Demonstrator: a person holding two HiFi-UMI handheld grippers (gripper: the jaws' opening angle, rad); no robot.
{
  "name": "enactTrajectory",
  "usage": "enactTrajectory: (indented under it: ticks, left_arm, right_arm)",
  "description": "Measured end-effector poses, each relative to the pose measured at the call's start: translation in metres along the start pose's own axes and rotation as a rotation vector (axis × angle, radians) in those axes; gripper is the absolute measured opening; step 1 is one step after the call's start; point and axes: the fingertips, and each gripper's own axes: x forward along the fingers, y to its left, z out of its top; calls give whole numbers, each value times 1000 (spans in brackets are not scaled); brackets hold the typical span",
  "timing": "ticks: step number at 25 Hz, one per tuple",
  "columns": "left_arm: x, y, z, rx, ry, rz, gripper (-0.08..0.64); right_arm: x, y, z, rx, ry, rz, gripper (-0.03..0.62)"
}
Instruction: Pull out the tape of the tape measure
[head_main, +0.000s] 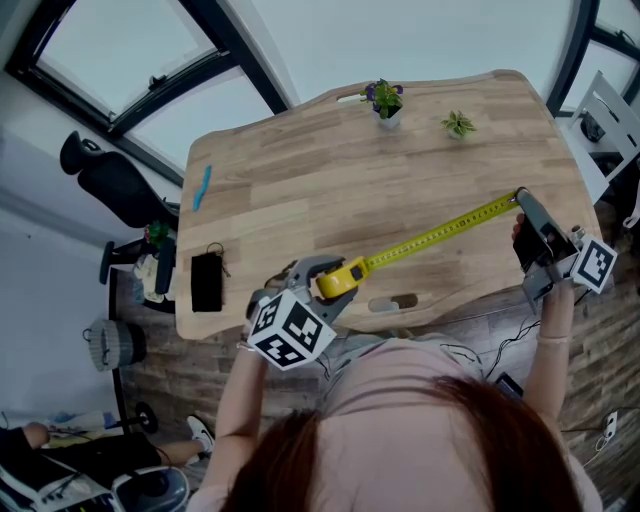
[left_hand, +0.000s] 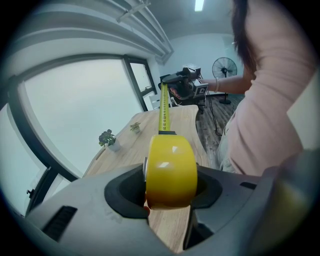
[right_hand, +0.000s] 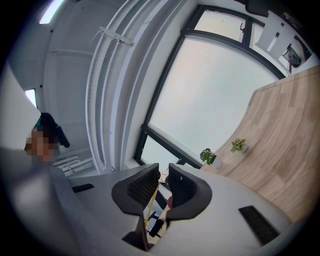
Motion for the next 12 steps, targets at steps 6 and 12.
enactTrajectory:
  ticks: [6, 12]
  left_arm:
    - [1, -3, 4, 5, 4, -20, 176]
    - [2, -4, 7, 7, 6, -26, 176]
  right_arm:
    - [3, 1, 1, 17, -19, 12, 54]
    - [5, 0, -3, 34, -17, 17, 54]
